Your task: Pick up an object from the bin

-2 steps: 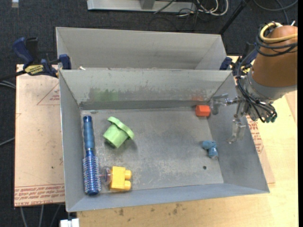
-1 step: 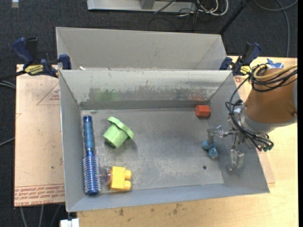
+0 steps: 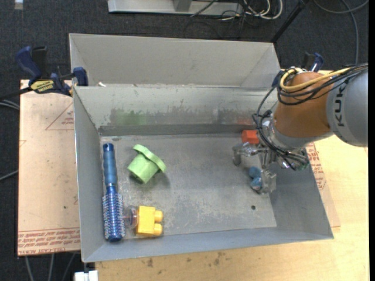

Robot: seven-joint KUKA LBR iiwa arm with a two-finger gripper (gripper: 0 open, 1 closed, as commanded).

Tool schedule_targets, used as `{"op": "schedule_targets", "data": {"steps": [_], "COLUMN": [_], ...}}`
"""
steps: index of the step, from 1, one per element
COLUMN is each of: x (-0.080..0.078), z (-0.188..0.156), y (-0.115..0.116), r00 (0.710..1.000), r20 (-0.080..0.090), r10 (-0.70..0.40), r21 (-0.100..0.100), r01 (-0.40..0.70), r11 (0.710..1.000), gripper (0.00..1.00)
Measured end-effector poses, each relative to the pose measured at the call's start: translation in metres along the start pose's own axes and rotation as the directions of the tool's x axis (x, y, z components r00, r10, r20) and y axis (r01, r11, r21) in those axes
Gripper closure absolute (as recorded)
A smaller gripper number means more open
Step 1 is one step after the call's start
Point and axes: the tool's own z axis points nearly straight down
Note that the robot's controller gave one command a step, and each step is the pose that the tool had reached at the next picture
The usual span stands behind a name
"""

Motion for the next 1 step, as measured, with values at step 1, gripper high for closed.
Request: {"op": "schedule_targets", "data": {"steps": [1], "x": [0.0035], "z": [-0.0026], "y": [-0.0023], "r00": [1.0], "r20": [-0.003], "r10": [0.006], "r21": [0.001], "r01": [-0.006], "r11": [1.0], "gripper": [1.0]}}
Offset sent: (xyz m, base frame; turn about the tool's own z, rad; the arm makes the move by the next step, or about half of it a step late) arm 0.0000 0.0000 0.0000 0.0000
